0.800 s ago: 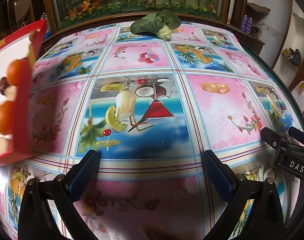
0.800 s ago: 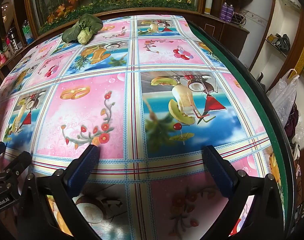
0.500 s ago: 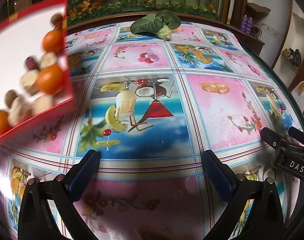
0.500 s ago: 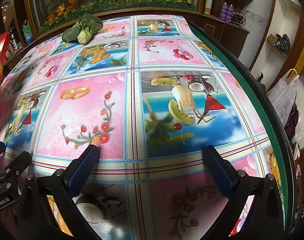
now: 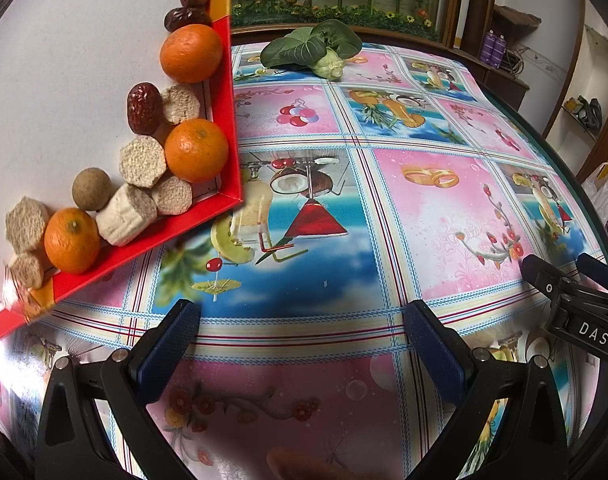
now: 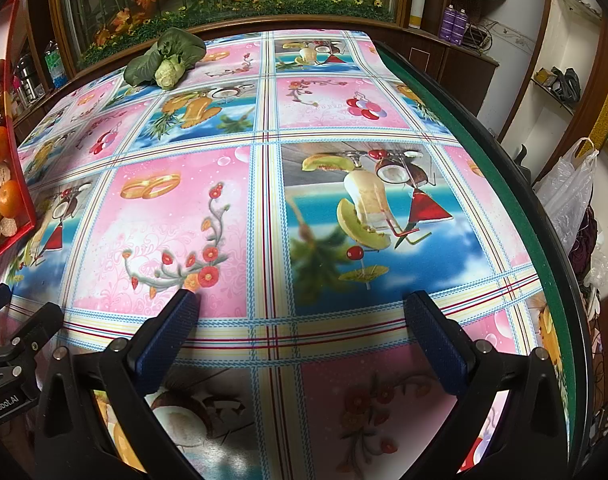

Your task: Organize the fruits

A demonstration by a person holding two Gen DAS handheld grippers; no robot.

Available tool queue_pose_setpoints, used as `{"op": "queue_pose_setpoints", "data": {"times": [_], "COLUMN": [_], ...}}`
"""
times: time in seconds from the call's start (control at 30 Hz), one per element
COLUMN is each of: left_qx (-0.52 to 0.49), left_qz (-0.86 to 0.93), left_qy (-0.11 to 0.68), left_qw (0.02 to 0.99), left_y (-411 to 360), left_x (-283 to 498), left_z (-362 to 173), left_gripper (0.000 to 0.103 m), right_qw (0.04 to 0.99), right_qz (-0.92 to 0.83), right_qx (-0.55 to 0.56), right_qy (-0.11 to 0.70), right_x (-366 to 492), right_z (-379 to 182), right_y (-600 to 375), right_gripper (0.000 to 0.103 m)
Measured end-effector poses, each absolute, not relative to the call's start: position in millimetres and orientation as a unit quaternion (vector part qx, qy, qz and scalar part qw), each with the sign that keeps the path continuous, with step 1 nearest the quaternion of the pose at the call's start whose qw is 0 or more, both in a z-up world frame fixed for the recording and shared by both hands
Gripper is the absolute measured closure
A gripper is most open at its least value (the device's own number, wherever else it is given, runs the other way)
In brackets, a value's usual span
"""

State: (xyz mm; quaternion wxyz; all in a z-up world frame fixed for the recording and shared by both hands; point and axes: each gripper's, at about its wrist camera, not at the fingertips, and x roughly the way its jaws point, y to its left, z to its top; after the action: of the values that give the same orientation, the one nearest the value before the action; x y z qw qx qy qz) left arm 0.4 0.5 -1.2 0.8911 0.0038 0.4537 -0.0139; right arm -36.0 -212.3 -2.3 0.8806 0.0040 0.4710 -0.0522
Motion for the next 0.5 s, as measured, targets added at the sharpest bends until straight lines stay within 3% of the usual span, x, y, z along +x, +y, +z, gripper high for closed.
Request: {"op": "queue_pose_setpoints", "data": {"times": [0.5], "left_qx": [0.004], "left_qz": [-0.014], "left_qy": [0.454], "left_qw": [0.891], "left_y": [0.2], "left_x": [1.0], "left_z": [-2.4], "left_gripper": [0.001], "right_qw": [0.88], "right_qz": [-0.052], "right_qx": [0.004], "right_qy": [0.471], "right_x": [-35.7], "right_z": [-2.3], "right_y": [-212.5], "right_gripper": [0.0]}}
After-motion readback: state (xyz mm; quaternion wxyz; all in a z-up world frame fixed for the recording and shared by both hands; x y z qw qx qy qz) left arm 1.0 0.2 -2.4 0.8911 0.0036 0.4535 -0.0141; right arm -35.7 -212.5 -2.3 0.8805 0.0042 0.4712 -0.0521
